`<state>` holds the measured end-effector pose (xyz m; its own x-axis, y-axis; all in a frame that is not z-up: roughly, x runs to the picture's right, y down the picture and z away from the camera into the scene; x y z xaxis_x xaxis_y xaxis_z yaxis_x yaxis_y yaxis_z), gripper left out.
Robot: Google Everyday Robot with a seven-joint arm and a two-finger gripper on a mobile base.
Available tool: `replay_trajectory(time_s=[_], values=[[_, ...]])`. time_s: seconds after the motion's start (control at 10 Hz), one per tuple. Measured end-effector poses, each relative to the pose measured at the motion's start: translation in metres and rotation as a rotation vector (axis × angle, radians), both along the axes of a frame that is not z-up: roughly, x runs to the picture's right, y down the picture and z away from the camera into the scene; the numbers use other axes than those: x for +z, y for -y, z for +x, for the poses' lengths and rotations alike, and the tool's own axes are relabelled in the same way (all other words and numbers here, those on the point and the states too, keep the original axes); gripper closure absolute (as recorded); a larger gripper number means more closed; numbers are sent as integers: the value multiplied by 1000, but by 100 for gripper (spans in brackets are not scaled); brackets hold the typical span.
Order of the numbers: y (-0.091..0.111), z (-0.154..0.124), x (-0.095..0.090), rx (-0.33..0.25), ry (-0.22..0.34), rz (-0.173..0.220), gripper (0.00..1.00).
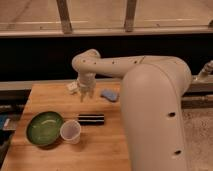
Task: Pick up the ceramic bowl
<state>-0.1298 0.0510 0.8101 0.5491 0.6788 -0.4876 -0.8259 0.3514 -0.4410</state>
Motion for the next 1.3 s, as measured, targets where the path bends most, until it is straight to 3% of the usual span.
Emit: replay_trajectory(time_s=[0.3, 0.6, 1.3], values=[[-16, -61, -6, -90, 91, -14, 58], [-33, -93, -8, -151, 151, -31, 58], [-77, -106, 23, -168, 185, -116, 58]])
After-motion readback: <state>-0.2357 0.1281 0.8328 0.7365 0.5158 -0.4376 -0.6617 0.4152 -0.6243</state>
